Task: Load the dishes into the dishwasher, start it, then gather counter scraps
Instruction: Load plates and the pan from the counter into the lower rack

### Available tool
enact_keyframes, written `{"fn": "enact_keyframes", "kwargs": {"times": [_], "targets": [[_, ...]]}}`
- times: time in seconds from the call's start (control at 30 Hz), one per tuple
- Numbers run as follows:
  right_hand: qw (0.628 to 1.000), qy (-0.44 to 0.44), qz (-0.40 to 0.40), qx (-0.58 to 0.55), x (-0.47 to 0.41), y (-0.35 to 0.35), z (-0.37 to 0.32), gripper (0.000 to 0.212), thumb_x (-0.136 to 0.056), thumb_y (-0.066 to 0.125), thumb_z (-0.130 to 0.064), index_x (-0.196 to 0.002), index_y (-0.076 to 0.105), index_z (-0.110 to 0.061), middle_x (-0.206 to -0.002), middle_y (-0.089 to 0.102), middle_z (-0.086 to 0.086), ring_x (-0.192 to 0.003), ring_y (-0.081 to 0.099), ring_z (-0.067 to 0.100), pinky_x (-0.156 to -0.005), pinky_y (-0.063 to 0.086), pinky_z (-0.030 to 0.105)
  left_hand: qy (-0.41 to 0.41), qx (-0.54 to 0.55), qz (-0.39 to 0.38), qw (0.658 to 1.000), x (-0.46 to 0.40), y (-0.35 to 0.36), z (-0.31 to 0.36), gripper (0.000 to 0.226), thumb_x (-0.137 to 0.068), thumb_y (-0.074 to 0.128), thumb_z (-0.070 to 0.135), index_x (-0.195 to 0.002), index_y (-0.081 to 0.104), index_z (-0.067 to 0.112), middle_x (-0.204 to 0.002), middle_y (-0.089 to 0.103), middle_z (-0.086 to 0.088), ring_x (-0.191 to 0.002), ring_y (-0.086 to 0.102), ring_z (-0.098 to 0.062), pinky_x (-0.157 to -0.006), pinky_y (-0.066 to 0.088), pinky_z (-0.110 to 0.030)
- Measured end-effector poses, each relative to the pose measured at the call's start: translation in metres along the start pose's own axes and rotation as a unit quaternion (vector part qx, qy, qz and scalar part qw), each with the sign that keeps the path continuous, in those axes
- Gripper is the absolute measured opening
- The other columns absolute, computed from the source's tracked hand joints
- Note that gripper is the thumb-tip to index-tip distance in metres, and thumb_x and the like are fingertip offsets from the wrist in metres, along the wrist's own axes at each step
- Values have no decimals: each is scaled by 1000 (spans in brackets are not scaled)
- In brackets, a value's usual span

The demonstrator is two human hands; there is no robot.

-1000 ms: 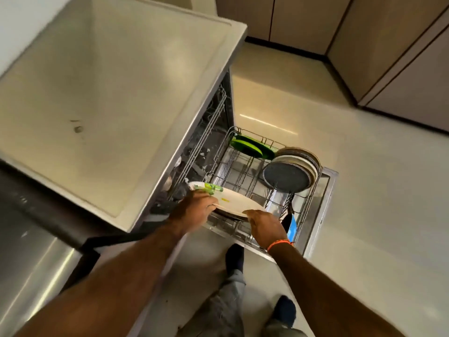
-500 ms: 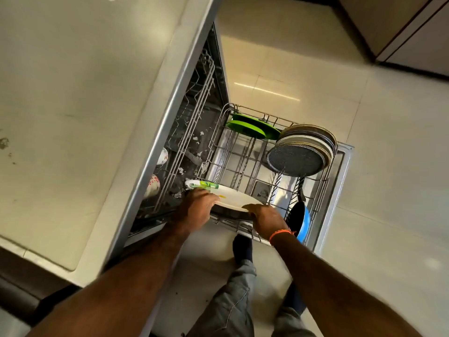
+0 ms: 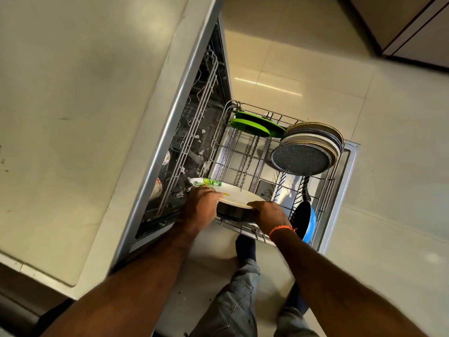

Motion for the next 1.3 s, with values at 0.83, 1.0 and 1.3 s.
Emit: {"fn": "enact_keyframes", "kwargs": {"times": [0.83, 1.0, 1.3], "targets": [[997, 16, 4, 74, 8, -7, -7, 74, -88, 66, -10, -154, 33, -18, -148, 49, 11, -129, 53, 30, -106, 48, 45, -90, -88, -150, 981, 6, 25, 7, 67, -100, 49, 22, -160, 20, 20, -168, 17, -9, -155, 12, -28, -126, 16, -49], [997, -5, 18, 72, 26, -39, -20, 60, -89, 65, -17, -145, 45, -22, -132, 61, 8, -114, 61, 26, -96, 54, 41, -96, -70, -148, 982, 16, 3, 24, 65, -103, 50, 39, -159, 24, 19, -167, 21, -8, -155, 15, -28, -125, 19, -50], [987, -90, 11, 133, 108, -113, -83, 48, -92, 54, -19, -140, 53, -24, -139, 59, 8, -121, 60, 30, -100, 51, 43, -158, 50, -107, 980, 87, -75, 79, 46, -98, 53, 28, -144, 50, 21, -140, 57, -2, -121, 56, -18, -99, 47, -34]]}}
Point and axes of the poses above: each hand's wrist, its own x-axis away from the middle knuckle, its own y-axis out of the palm, z = x × y, the point moved 6 cm from there along -x, towards the middle knuckle
